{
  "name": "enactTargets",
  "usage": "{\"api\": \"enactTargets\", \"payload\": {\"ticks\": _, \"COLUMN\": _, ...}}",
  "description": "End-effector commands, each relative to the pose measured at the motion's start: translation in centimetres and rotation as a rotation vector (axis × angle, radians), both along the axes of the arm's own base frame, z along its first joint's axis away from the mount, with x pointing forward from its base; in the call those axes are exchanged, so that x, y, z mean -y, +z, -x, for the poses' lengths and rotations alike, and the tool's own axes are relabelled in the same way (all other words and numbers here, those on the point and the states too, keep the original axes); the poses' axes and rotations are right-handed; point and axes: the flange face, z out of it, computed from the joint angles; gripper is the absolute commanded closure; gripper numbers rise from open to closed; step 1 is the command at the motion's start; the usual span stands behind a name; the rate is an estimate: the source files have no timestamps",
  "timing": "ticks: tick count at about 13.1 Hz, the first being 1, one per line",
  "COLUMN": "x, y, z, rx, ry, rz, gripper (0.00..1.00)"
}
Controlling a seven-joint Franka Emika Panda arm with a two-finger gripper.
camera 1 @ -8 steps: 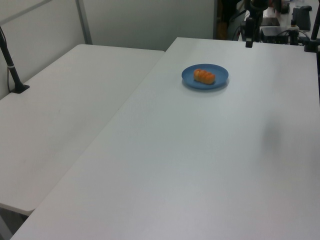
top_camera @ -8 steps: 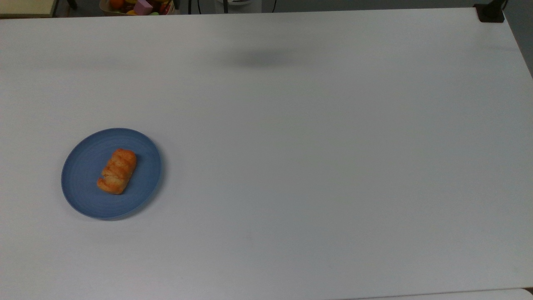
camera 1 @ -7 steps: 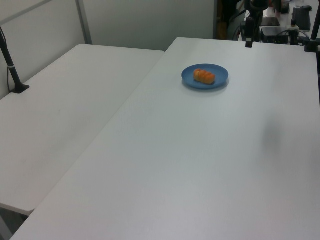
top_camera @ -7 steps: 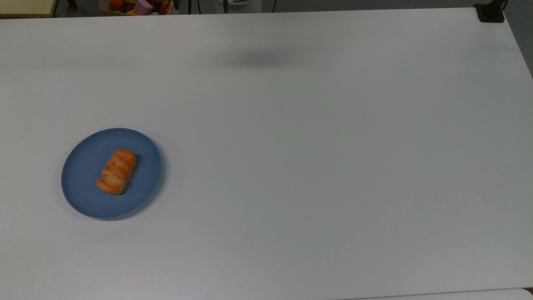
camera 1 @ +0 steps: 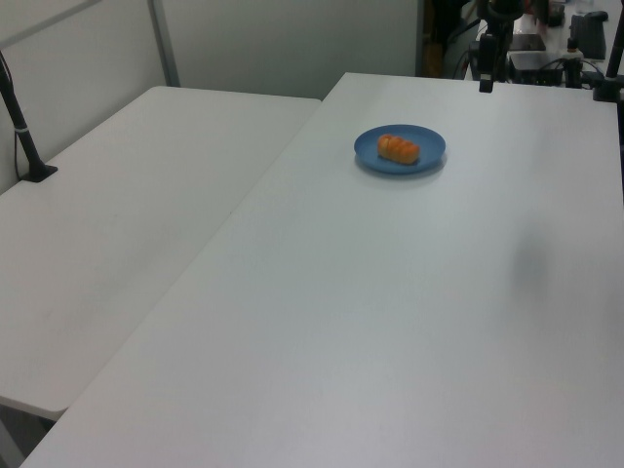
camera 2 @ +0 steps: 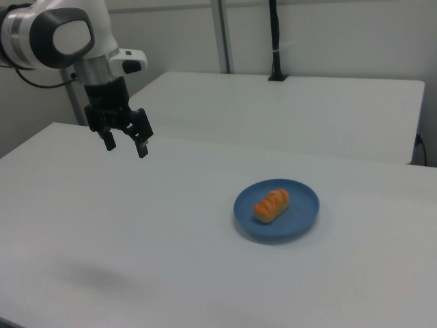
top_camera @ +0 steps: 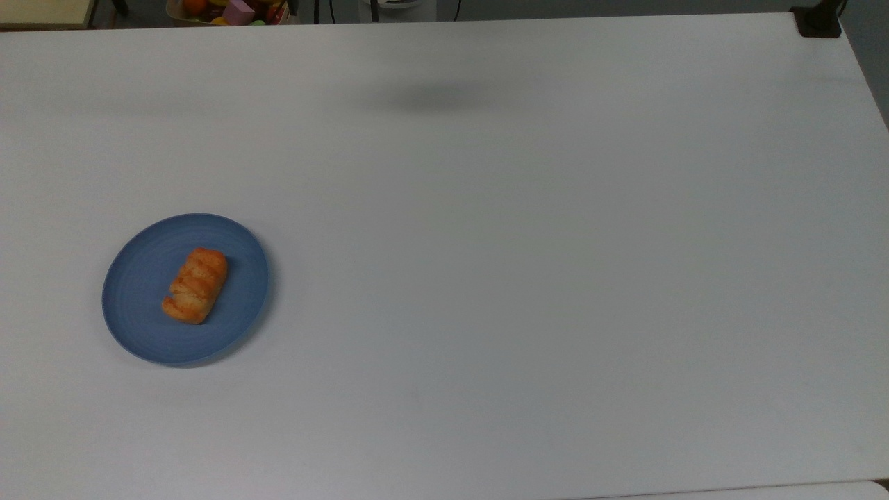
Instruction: Put the bread on the table
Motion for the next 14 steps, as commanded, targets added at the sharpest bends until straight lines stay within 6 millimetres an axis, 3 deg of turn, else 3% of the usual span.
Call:
{"api": "enactTargets", "payload": {"ticks": 1, "x": 2.3, "y": 0.3, "z": 0.3, "rx": -0.026, "ry": 0.013, "rz": -0.017, "gripper": 0.0}}
{"api": "enactTargets", "payload": {"ticks": 2, "x": 4.4, "y": 0.4, "z": 0.4, "rx": -0.025, "ry": 0.029, "rz": -0.023, "gripper": 0.0}}
{"api": "enactTargets", "payload": {"ticks": 5, "x": 7.7, "y": 0.6, "z": 0.3, "rx": -0.014, "ry": 0.036, "rz": -0.027, "gripper": 0.0}}
{"api": "enactTargets", "payload": {"ticks": 7, "x": 10.7, "y": 0.3, "z": -0.9, "rx": -0.008, "ry": 0.011, "rz": -0.02, "gripper": 0.0}}
{"api": "enactTargets", "payload": {"ticks": 12, "x": 17.6, "y": -2.8, "z": -7.8, "rx": 0.07, "ry": -0.124, "rz": 0.008, "gripper": 0.0}}
{"api": "enactTargets", "payload": {"ticks": 14, "x": 18.8, "y": -4.2, "z": -9.7, "rx": 0.161, "ry": -0.169, "rz": 0.018, "gripper": 0.0}}
